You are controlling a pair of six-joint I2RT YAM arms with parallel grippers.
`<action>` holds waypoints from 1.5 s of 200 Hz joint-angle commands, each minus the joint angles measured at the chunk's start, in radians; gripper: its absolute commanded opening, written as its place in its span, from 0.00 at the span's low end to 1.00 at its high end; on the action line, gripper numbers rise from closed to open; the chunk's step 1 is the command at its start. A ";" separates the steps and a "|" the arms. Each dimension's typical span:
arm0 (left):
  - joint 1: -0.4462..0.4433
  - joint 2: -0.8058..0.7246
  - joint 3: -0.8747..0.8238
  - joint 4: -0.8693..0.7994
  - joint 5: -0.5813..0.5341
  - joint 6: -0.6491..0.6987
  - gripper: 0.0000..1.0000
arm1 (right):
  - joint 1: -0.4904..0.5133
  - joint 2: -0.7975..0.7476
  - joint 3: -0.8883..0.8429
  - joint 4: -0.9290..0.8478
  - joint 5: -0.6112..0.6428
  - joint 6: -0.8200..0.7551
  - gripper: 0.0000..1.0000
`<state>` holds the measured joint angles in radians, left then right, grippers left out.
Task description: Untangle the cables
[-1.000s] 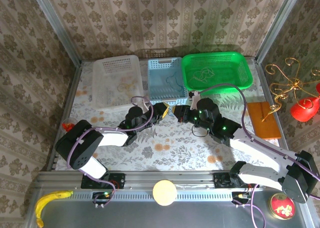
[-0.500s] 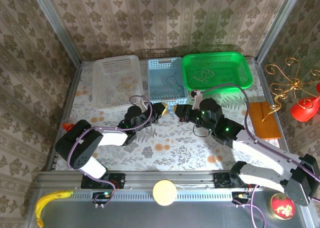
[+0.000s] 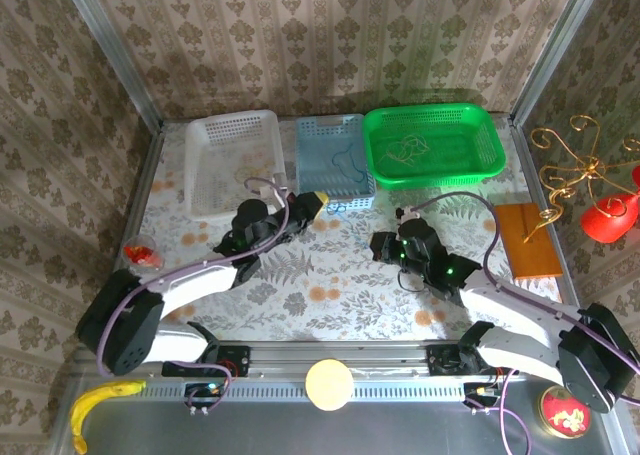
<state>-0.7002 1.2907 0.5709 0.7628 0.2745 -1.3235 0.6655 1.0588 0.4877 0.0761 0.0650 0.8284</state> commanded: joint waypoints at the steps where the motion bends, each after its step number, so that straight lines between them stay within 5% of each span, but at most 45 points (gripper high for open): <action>1: 0.019 -0.081 0.066 -0.157 0.033 0.134 0.00 | -0.003 0.009 -0.024 0.059 0.048 0.032 0.00; 78: 0.100 -0.196 0.161 -0.319 0.082 0.234 0.00 | -0.003 0.017 -0.070 0.068 0.068 0.037 0.00; 223: 0.437 -0.297 0.288 -0.481 0.216 0.317 0.00 | -0.016 0.002 -0.133 0.063 0.096 0.047 0.00; 300: 0.466 -0.260 0.371 -0.491 0.266 0.341 0.00 | -0.018 0.036 -0.136 0.070 0.073 0.053 0.00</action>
<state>-0.2470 1.0218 0.8845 0.2291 0.5220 -1.0096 0.6567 1.0687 0.3717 0.1844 0.1204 0.8680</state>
